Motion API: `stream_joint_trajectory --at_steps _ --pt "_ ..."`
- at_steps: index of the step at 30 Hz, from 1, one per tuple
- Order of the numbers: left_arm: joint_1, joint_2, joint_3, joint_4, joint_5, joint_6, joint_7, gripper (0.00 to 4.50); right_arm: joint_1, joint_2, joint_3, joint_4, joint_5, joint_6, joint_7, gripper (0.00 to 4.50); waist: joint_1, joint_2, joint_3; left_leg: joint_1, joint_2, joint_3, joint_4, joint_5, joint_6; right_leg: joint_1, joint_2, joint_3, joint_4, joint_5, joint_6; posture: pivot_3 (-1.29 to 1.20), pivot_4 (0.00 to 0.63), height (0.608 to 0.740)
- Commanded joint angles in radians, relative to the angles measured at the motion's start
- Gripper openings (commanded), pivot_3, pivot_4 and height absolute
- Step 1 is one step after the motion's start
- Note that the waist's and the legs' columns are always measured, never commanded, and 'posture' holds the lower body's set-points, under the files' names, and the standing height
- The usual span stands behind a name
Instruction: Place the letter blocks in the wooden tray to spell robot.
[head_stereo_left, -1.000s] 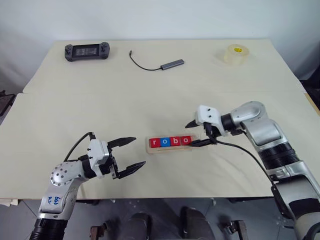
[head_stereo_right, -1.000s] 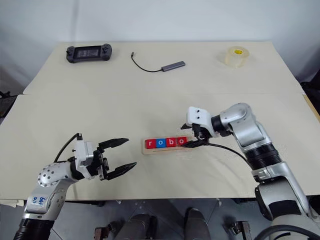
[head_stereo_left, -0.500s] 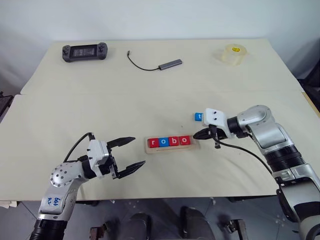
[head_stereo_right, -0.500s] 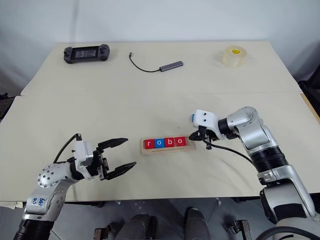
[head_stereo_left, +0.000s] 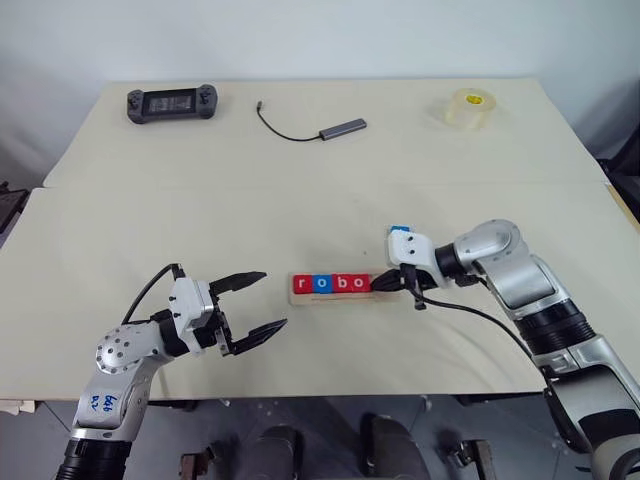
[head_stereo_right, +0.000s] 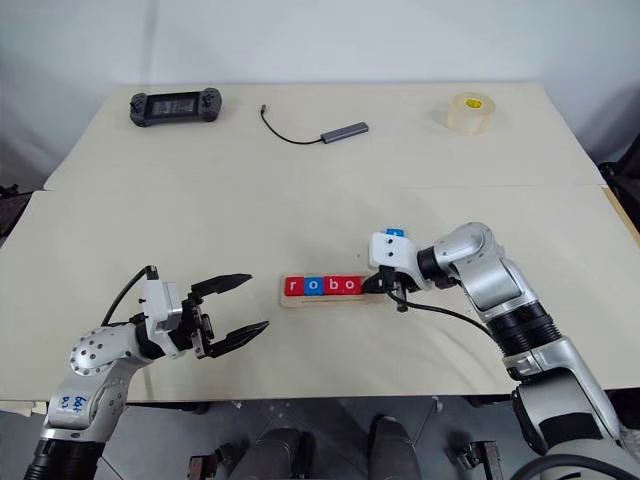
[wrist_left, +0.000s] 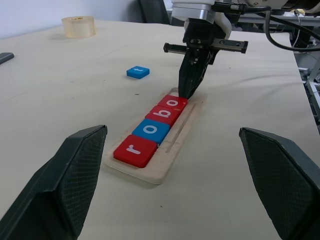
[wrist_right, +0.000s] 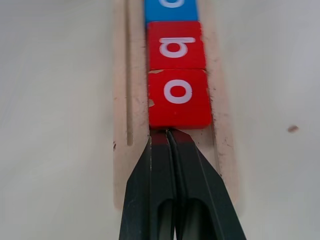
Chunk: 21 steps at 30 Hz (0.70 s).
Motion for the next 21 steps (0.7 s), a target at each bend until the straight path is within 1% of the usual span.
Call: stream_joint_trajectory --at_steps 1,5,9,10,12,14,16,19,20,21 --pt "0.006 0.010 0.015 -0.044 -0.002 -0.012 0.005 4.50 0.011 -0.017 -0.007 -0.056 0.022 0.022 0.017 0.04 -0.001 0.000 0.000 0.000 0.000 0.000 0.000 0.000 0.000 0.000 0.000 0.000 0.000 0.000 0.000 0.00 0.150 0.740" --pt "0.002 0.005 0.011 -0.039 -0.001 -0.014 0.006 4.50 0.025 -0.030 -0.034 -0.073 0.030 0.027 0.000 0.04 -0.001 0.000 0.000 0.000 0.000 0.000 0.000 0.000 0.000 0.000 0.000 0.000 0.000 0.000 0.000 0.00 0.150 0.740" --pt "-0.003 0.001 0.007 -0.029 0.000 -0.018 0.001 4.50 0.070 -0.072 -0.151 -0.110 0.103 -0.009 -0.018 0.04 0.004 0.000 0.000 0.000 0.000 0.000 0.000 0.000 0.000 0.000 0.000 0.000 0.000 0.000 0.000 0.00 0.150 0.740" --pt "-0.006 0.001 0.006 -0.023 -0.001 -0.019 -0.003 4.50 0.089 -0.086 -0.193 -0.127 0.132 0.012 -0.026 0.20 0.005 0.000 0.000 0.000 -0.001 0.000 0.000 0.000 0.000 0.000 -0.001 0.000 0.000 0.000 0.000 0.00 0.150 0.740" --pt "-0.012 0.001 0.002 -0.009 -0.001 -0.022 -0.012 4.50 0.133 -0.102 -0.276 -0.167 0.191 0.020 -0.042 0.62 0.006 0.000 0.000 0.000 -0.001 0.000 0.000 0.000 0.000 0.000 0.000 0.000 0.000 0.000 0.000 0.00 0.150 0.740" --pt "-0.019 0.000 0.000 0.001 -0.002 -0.023 -0.019 4.50 0.173 -0.120 -0.329 -0.207 0.229 0.075 -0.070 1.30 0.005 0.000 0.000 0.000 0.000 0.000 0.000 0.000 0.000 0.000 0.000 0.000 -0.001 0.000 0.000 0.00 0.150 0.740" --pt "-0.037 -0.001 -0.005 0.023 -0.002 -0.025 -0.031 4.50 0.267 -0.133 -0.414 -0.265 0.250 0.089 -0.129 1.97 0.007 0.000 0.000 0.000 0.000 0.000 0.000 0.000 0.000 0.000 0.000 0.000 -0.001 0.000 0.000 0.00 0.150 0.740" --pt "-0.070 -0.003 -0.009 0.063 -0.002 -0.028 -0.048 4.50 0.446 -0.111 -0.554 -0.306 0.240 0.005 -0.248 3.07 0.019 0.000 0.000 0.000 0.000 0.000 0.000 0.000 0.000 0.001 0.000 0.000 0.000 0.000 0.000 0.00 0.150 0.740" --pt "-0.080 -0.004 -0.010 0.076 -0.002 -0.030 -0.053 4.50 0.508 -0.091 -0.603 -0.313 0.255 -0.039 -0.269 3.36 0.026 0.000 0.000 0.000 0.000 0.000 0.000 0.000 0.000 0.001 0.000 0.000 0.000 0.000 0.000 0.00 0.150 0.740" --pt "-0.091 -0.004 -0.010 0.089 -0.002 -0.031 -0.058 4.50 0.577 -0.064 -0.652 -0.321 0.258 -0.093 -0.303 3.81 0.028 0.000 0.000 0.000 -0.001 0.000 0.000 0.000 0.000 0.001 0.000 0.000 0.000 0.000 0.000 0.00 0.150 0.740"
